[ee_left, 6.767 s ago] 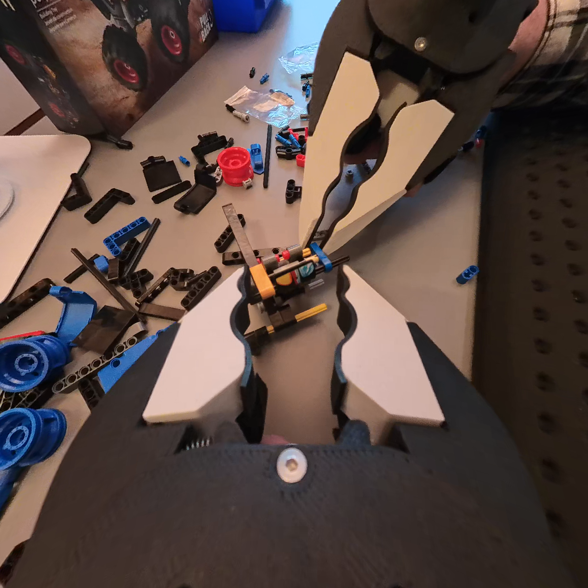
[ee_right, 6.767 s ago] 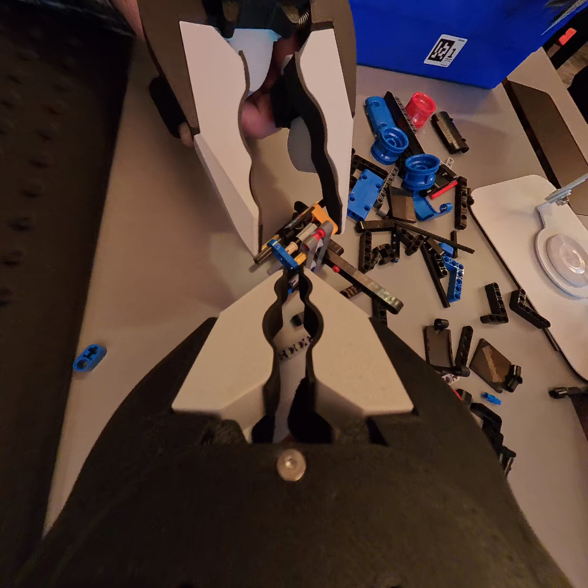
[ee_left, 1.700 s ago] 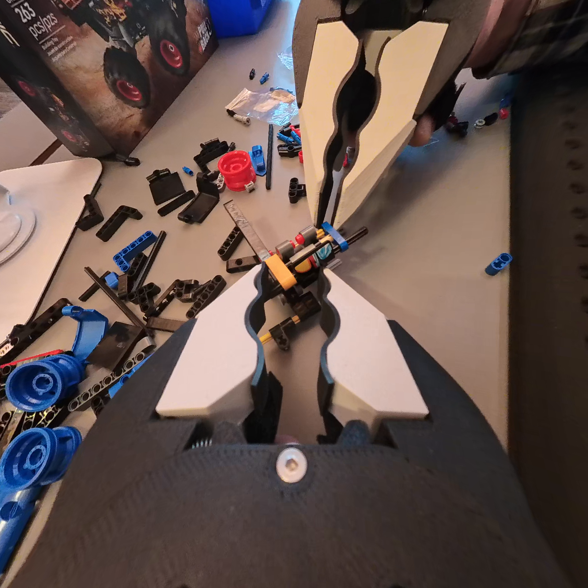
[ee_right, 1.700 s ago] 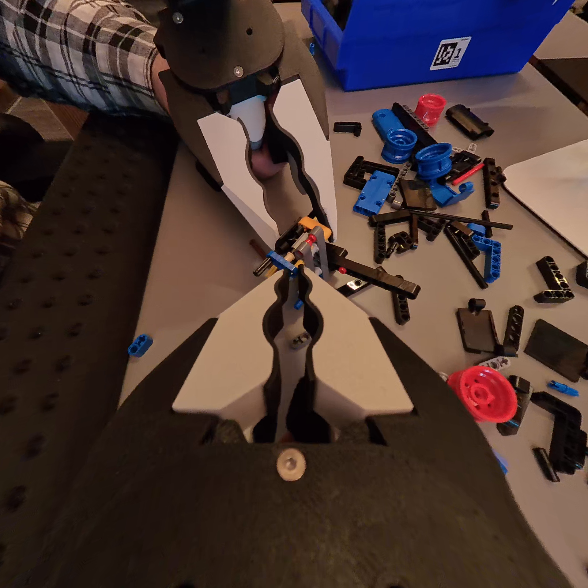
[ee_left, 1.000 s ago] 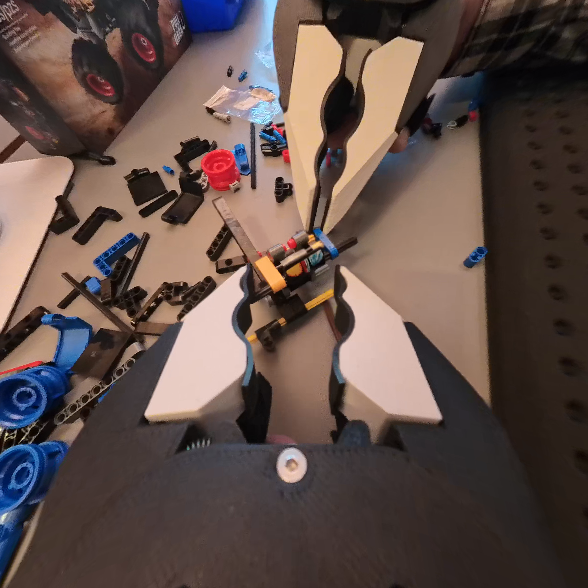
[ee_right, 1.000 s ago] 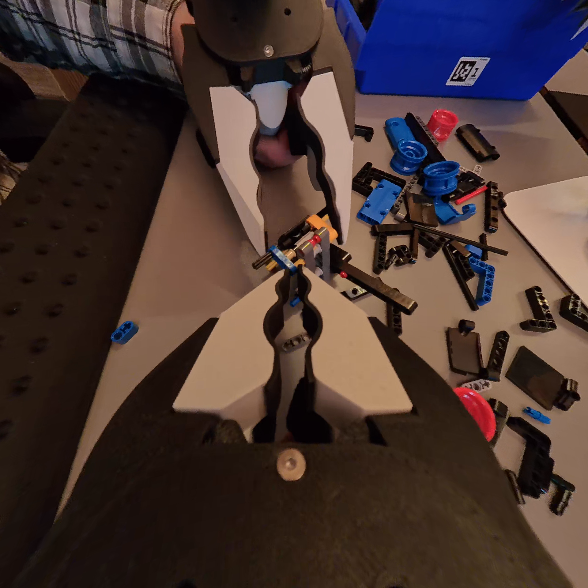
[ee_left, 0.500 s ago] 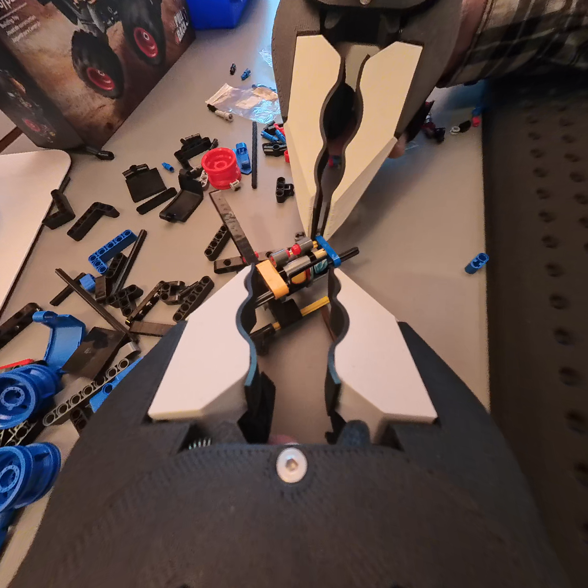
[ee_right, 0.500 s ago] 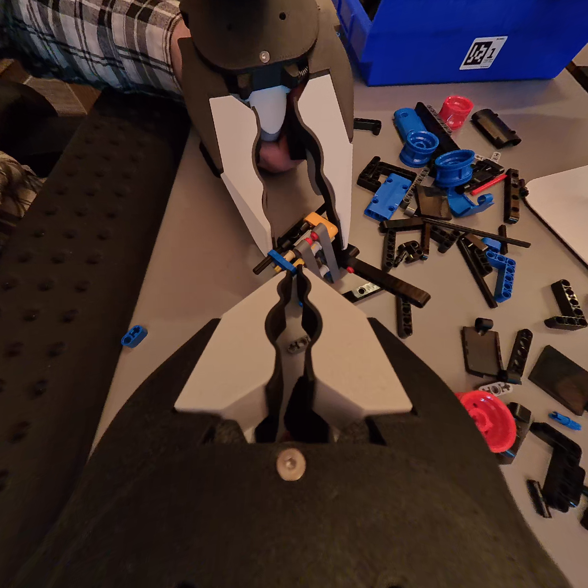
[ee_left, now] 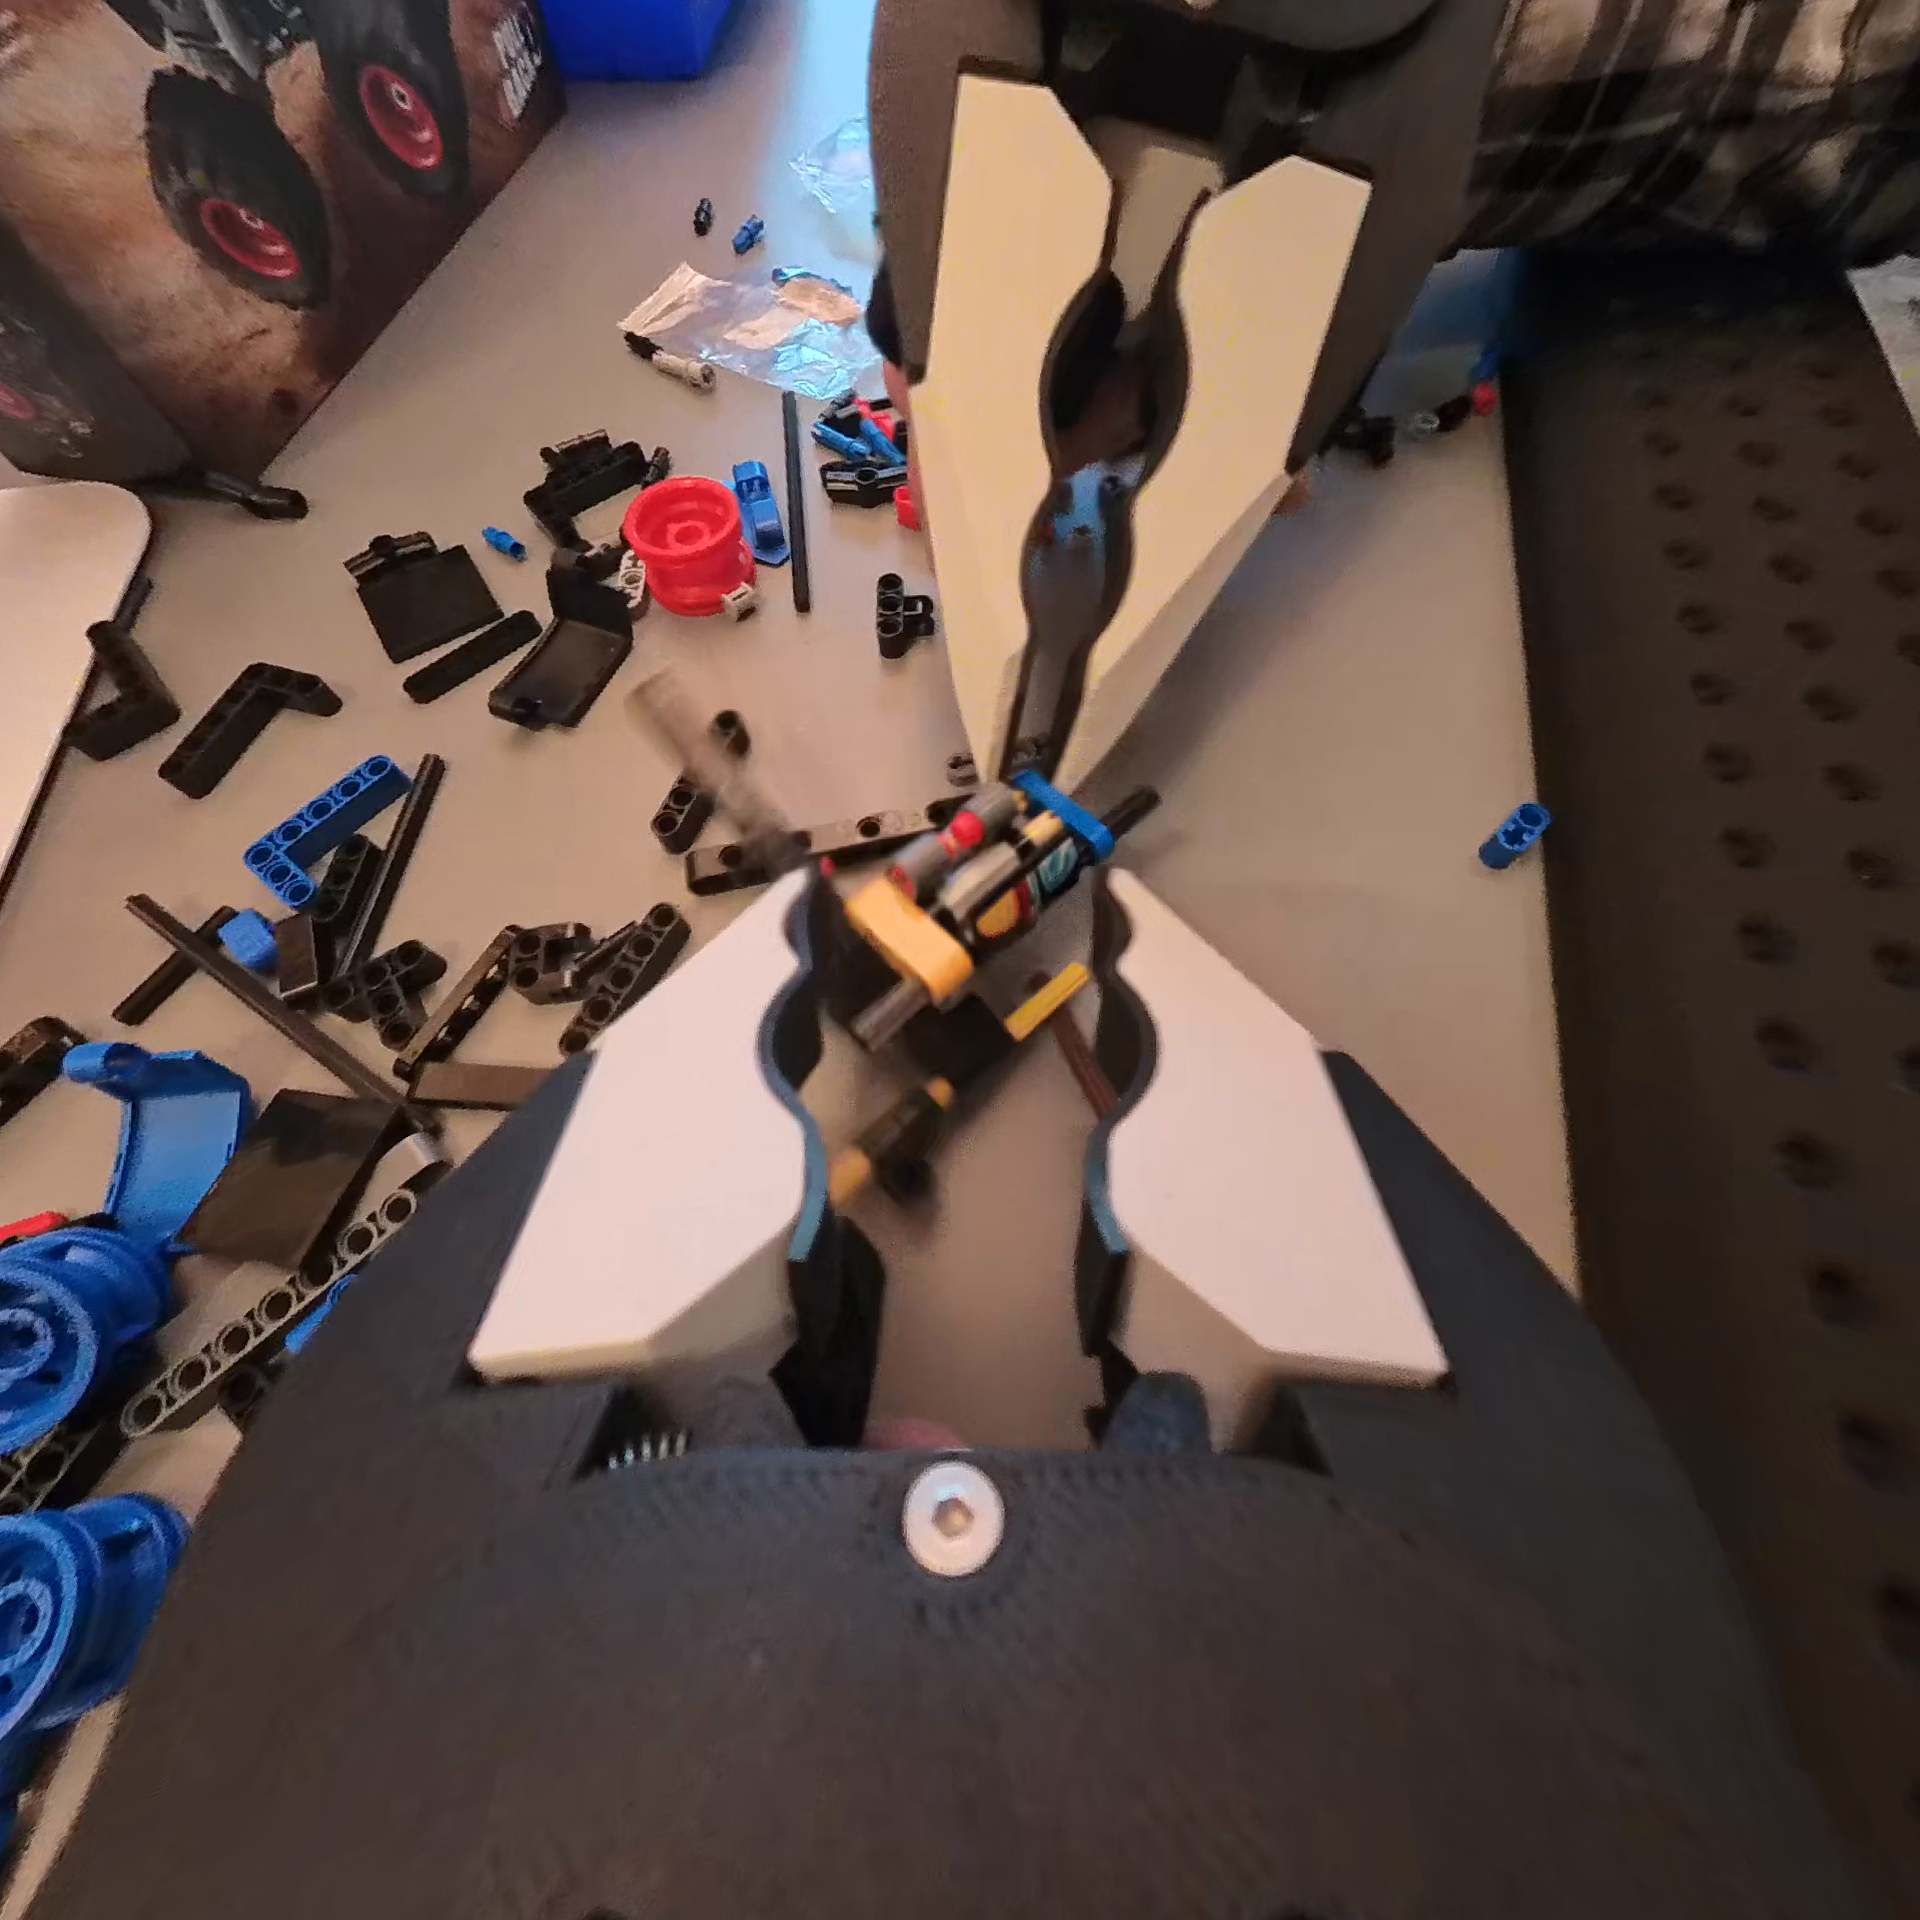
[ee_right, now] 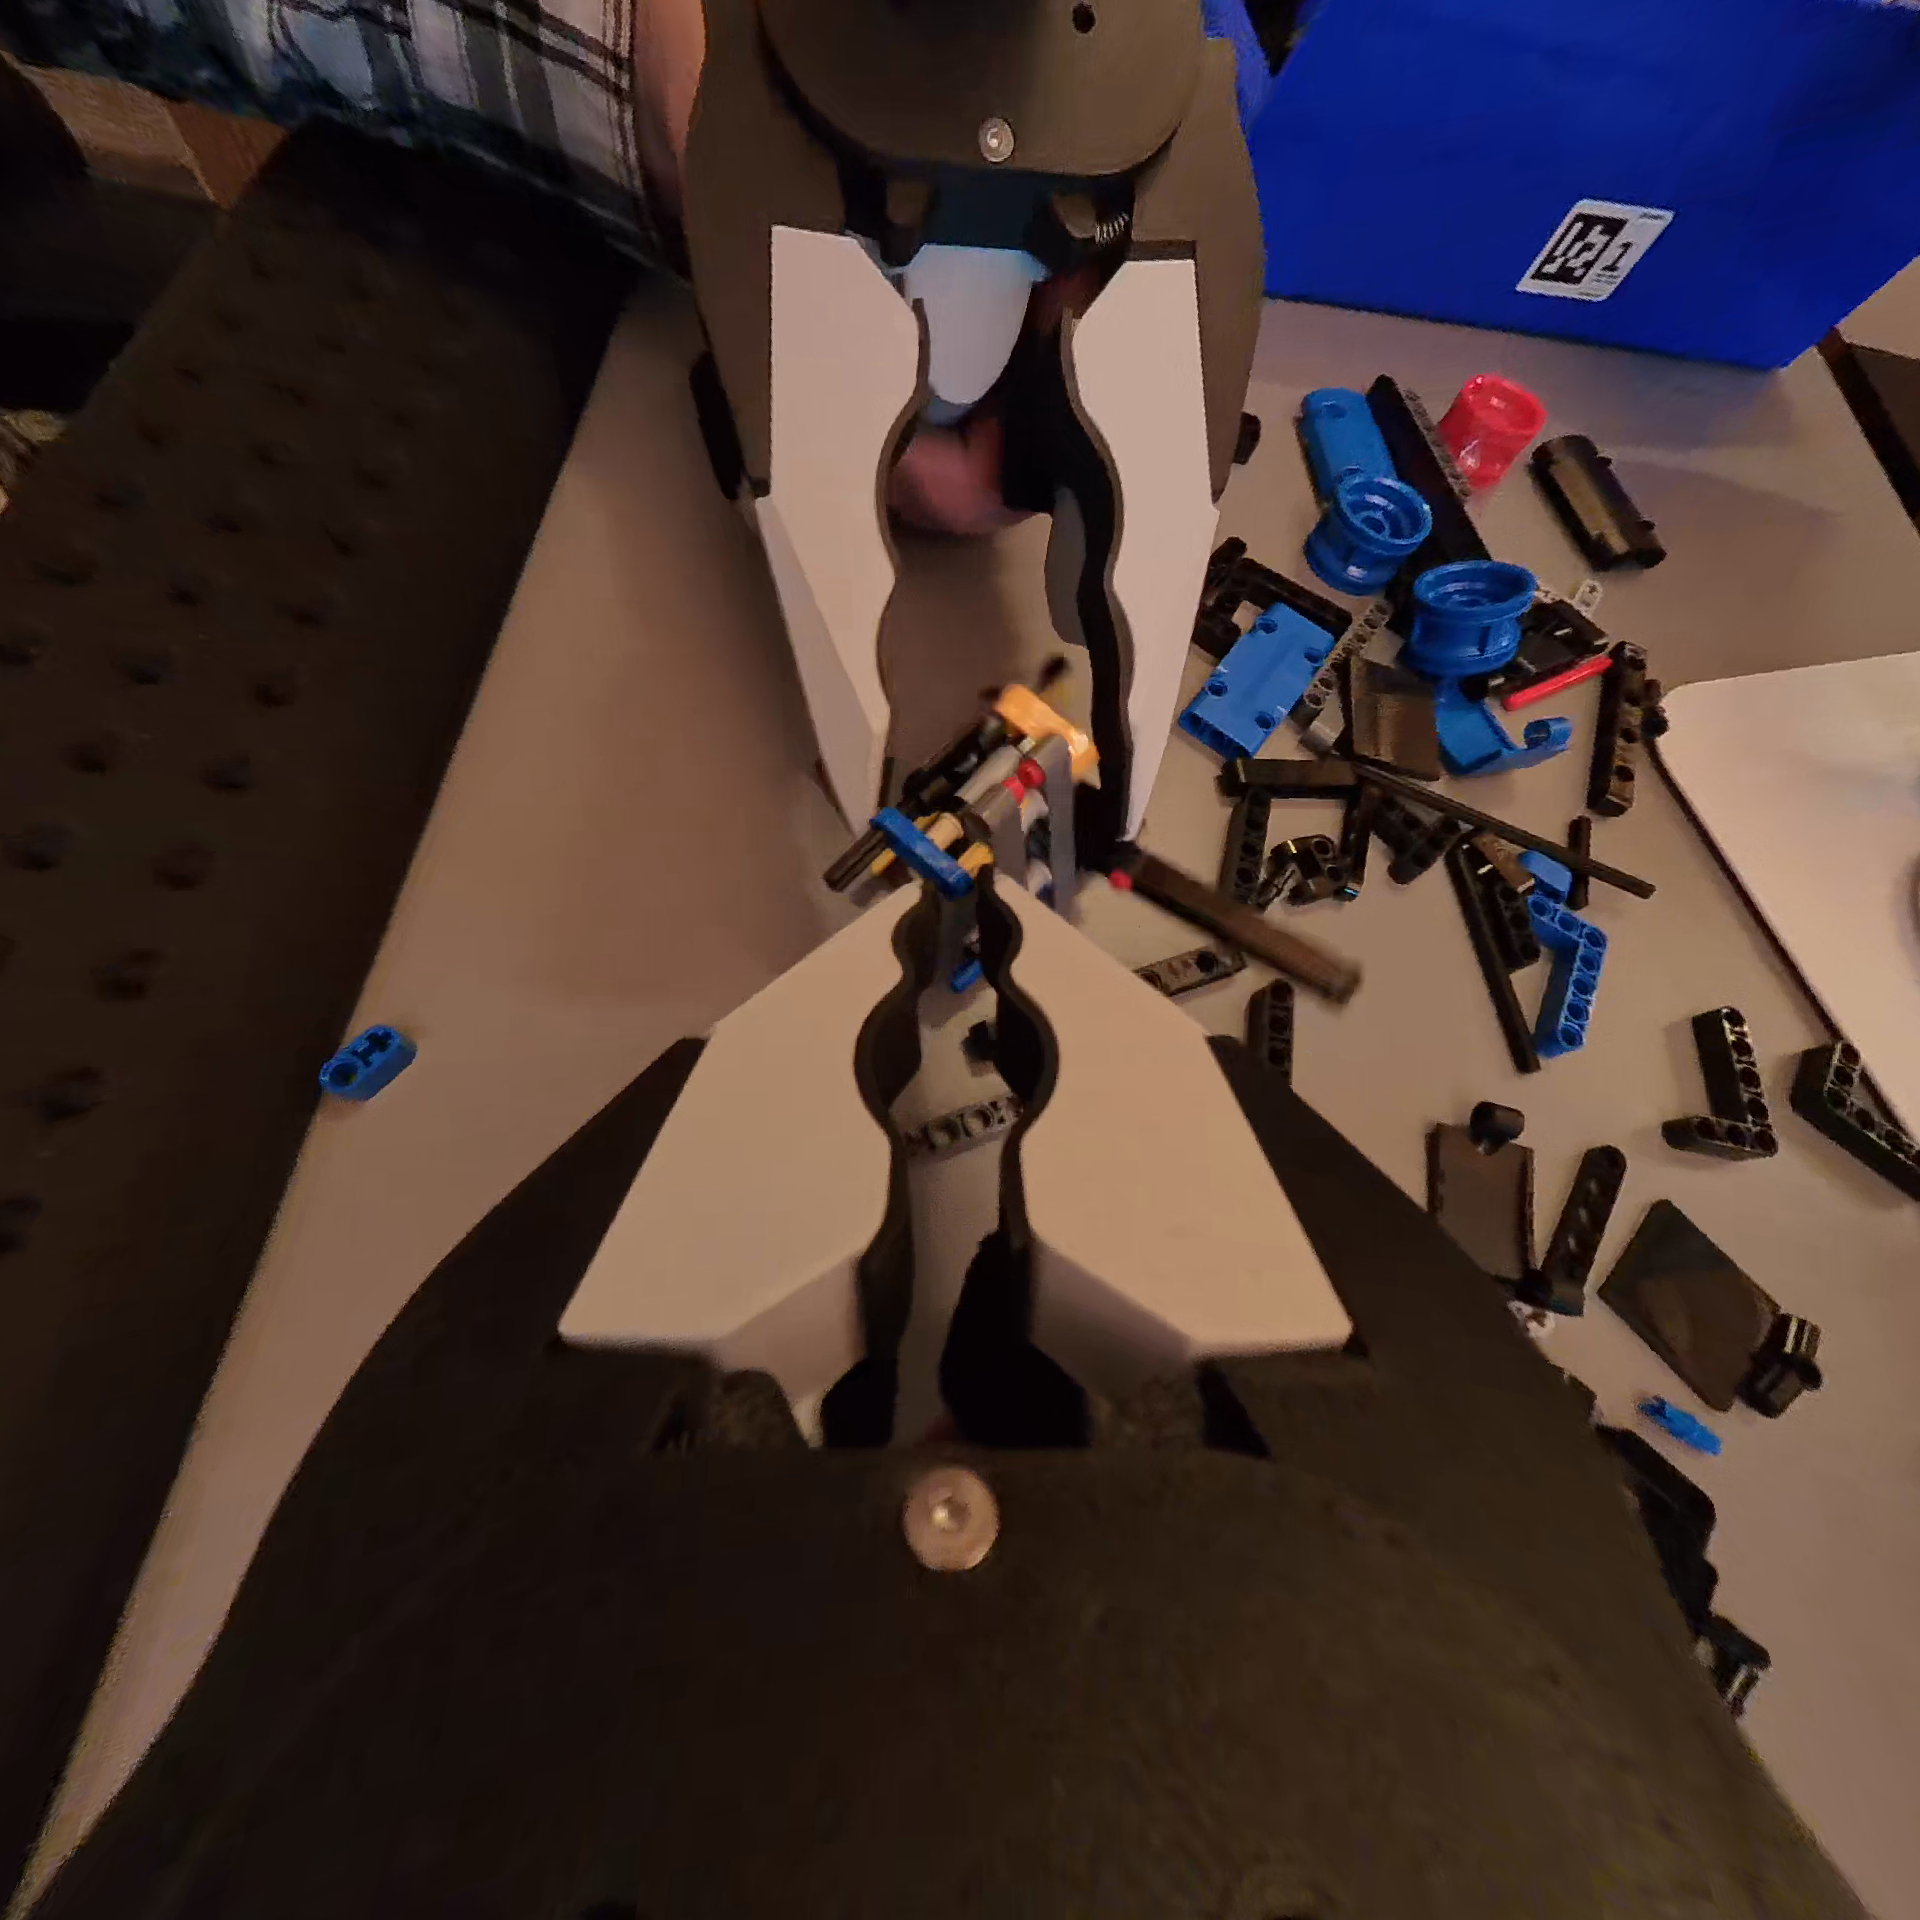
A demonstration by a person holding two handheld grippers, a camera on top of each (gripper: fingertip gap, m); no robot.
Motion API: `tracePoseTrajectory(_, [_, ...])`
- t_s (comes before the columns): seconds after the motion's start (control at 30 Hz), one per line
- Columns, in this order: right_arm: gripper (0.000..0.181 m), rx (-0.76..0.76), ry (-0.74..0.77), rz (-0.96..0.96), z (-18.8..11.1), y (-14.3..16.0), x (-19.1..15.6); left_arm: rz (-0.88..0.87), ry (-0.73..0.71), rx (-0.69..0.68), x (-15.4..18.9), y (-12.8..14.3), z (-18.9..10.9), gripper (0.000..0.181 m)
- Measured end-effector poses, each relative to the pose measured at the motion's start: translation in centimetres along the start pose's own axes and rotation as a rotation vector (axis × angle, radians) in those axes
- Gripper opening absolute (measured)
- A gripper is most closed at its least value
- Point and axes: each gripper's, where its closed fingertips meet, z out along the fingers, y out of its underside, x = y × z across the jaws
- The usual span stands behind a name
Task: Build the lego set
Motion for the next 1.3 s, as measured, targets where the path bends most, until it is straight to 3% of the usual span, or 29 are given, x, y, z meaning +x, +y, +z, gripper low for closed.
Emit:
tracePoseTrajectory(0.07, [0.003, 0.003, -0.007, 0.010, 0.2, -0.3, 0.0, 0.008, 0.018, -0.008, 0.5, 0.0, 0.3, 0.062])
tracePoseTrajectory(0.2, [0.001, 0.007, -0.005, 0.042, 0.3, -0.4, 0.1, -0.001, -0.004, -0.016, 0.1, 0.1, 0.3, 0.050])
tracePoseTrajectory(0.4, [0.003, 0.002, 0.016, 0.015, 0.1, -0.6, 0.4, 0.006, 0.012, -0.022, 0.2, 0.3, 0.1, 0.050])
tracePoseTrajectory(0.53, [0.036, -0.026, 0.003, -0.062, 0.0, -0.7, 0.4, 0.046, 0.059, -0.030, 0.6, 0.4, -0.1, 0.050])
tracePoseTrajectory(0.67, [0.056, -0.044, -0.069, -0.104, 1.2, -1.1, -0.2, 0.077, 0.130, -0.014, 1.7, 0.3, -0.1, 0.050])
tracePoseTrajectory(0.73, [0.043, -0.065, -0.097, -0.094, 1.7, -0.8, 0.0, 0.095, 0.129, -0.021, 1.8, 0.4, -0.1, 0.050])
tracePoseTrajectory(0.93, [0.035, -0.073, -0.112, -0.047, 2.0, -0.7, 0.5, 0.130, 0.059, -0.054, 1.0, 0.9, -0.4, 0.055])
tracePoseTrajectory(1.0, [0.021, -0.091, -0.120, -0.044, 2.2, -0.2, 0.4, 0.134, 0.021, -0.062, 0.6, 0.9, -0.6, 0.067])
tracePoseTrajectory(1.17, [0.026, -0.071, -0.113, -0.039, 1.9, -0.5, 0.7, 0.111, -0.078, -0.078, -0.6, 1.2, -2.0, 0.067])
tracePoseTrajectory(1.3, [0.016, -0.051, -0.139, -0.021, 1.8, -1.1, 0.3, 0.088, -0.208, -0.116, -1.6, 1.7, -3.6, 0.066])
